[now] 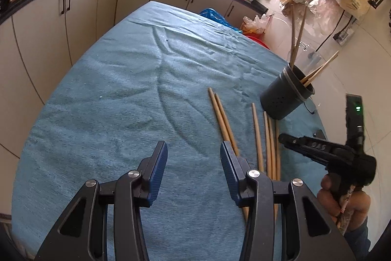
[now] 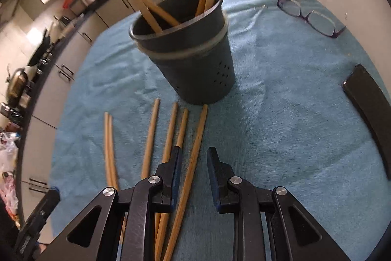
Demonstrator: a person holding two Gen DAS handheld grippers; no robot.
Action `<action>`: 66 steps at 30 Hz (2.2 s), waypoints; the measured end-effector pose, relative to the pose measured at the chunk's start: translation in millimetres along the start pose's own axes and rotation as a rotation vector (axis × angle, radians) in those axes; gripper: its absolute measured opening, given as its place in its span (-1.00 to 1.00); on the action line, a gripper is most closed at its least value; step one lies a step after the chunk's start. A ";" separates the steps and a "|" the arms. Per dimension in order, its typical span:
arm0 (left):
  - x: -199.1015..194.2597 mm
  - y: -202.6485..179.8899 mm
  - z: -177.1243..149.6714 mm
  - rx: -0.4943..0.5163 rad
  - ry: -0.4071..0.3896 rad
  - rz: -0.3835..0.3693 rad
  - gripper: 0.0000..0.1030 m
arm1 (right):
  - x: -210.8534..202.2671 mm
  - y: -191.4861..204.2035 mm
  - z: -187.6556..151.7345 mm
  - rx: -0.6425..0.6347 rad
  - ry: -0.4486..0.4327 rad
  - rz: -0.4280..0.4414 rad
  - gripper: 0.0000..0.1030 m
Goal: Organize utensils
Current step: 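Grasp a chopstick with the right tool while the left tool grasps another, then lift the left tool's chopstick toward the cup while the right tool carries its own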
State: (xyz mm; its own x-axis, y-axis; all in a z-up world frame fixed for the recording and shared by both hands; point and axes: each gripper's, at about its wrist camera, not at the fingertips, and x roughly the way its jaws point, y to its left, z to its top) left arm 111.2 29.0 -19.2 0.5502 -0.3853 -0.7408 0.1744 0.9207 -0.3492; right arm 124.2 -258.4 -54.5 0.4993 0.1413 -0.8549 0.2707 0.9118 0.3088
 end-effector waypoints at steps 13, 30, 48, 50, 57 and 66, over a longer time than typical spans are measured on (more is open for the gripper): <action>45.0 -25.5 22.7 0.034 0.133 0.005 -0.16 | -9.9 -21.6 -11.3 -0.022 -0.009 -0.110 -0.86; 113.4 -59.4 47.8 0.077 0.238 0.102 -0.59 | -22.0 -62.0 -15.4 0.042 -0.009 0.028 -0.86; 110.7 -55.0 40.8 0.101 0.200 0.118 -0.87 | -16.1 -51.9 -12.8 0.004 0.007 -0.032 -0.86; 102.5 -50.4 38.6 0.075 0.191 0.074 -0.88 | -18.0 -53.3 -13.1 0.012 0.004 -0.020 -0.86; 37.6 -60.8 43.4 0.093 0.020 0.000 -0.88 | -65.3 -48.6 -9.5 0.014 -0.154 0.087 -0.86; -37.2 -83.1 47.8 0.137 -0.156 -0.074 -0.88 | -132.9 -24.0 -30.0 -0.063 -0.398 0.171 -0.86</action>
State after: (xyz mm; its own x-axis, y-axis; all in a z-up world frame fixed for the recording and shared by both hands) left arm 115.3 -30.2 64.7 0.6497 -0.4475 -0.6145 0.3229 0.8943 -0.3099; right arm 26.7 -287.5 39.2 0.8140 0.1438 -0.5627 0.1121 0.9117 0.3952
